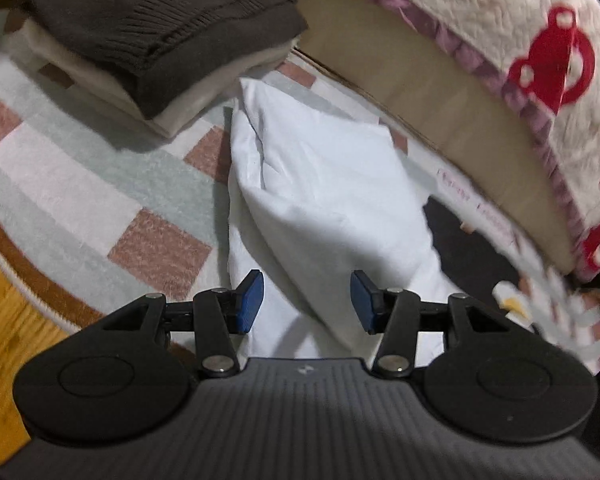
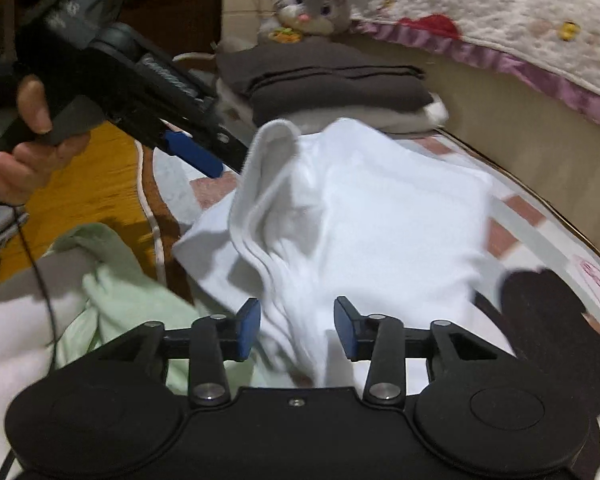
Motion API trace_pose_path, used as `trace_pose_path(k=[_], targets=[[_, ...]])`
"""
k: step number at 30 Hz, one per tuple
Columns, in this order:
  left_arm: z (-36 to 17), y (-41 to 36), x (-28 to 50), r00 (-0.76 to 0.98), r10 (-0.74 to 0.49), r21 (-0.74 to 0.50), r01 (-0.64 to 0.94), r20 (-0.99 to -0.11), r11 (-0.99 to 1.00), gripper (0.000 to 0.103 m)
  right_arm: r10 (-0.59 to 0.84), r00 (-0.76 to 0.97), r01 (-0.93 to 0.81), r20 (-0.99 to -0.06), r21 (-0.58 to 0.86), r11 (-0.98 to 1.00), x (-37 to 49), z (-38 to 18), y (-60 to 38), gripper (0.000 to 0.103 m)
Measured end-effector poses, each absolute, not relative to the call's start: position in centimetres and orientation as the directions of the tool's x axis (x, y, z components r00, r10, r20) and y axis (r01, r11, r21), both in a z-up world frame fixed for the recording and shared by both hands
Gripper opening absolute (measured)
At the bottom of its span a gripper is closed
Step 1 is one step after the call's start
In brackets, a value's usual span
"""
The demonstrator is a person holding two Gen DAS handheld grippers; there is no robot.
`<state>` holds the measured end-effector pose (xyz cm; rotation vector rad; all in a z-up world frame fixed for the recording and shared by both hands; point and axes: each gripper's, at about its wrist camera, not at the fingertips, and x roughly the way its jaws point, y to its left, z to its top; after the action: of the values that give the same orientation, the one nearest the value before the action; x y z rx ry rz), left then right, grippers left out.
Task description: Fold clothes
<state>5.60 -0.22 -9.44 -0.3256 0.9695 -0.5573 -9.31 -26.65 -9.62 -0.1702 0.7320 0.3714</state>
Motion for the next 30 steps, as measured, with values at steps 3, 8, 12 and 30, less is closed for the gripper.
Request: trace_pose_path(k=[3, 8, 12, 30], targets=[[-8.1, 0.9, 5.1, 0.475, -0.598, -0.537, 0.274, -0.646, 0.798, 0.048, 0.182, 0.679, -0.318, -0.711, -0.061, 0.946, -10.2, -10.2, -28.4, 0.047], [-7.6, -0.4, 4.8, 0.458, -0.651, -0.565, 0.33, -0.605, 0.756, 0.06, 0.087, 0.668, -0.285, -0.739, -0.146, 0.947, -9.8, -11.5, -28.9, 0.047], [-9.3, -2.8, 4.8, 0.447, -0.58, -0.472, 0.338, -0.681, 0.814, 0.06, 0.077, 0.676, -0.286, -0.733, -0.164, 0.944, -9.7, -12.0, -28.2, 0.053], [-11.7, -1.5, 4.3, 0.523, -0.454, -0.354, 0.286, -0.721, 0.891, 0.007, 0.147, 0.722, -0.254, -0.676, -0.061, 0.965, -8.6, -12.3, -29.6, 0.048]])
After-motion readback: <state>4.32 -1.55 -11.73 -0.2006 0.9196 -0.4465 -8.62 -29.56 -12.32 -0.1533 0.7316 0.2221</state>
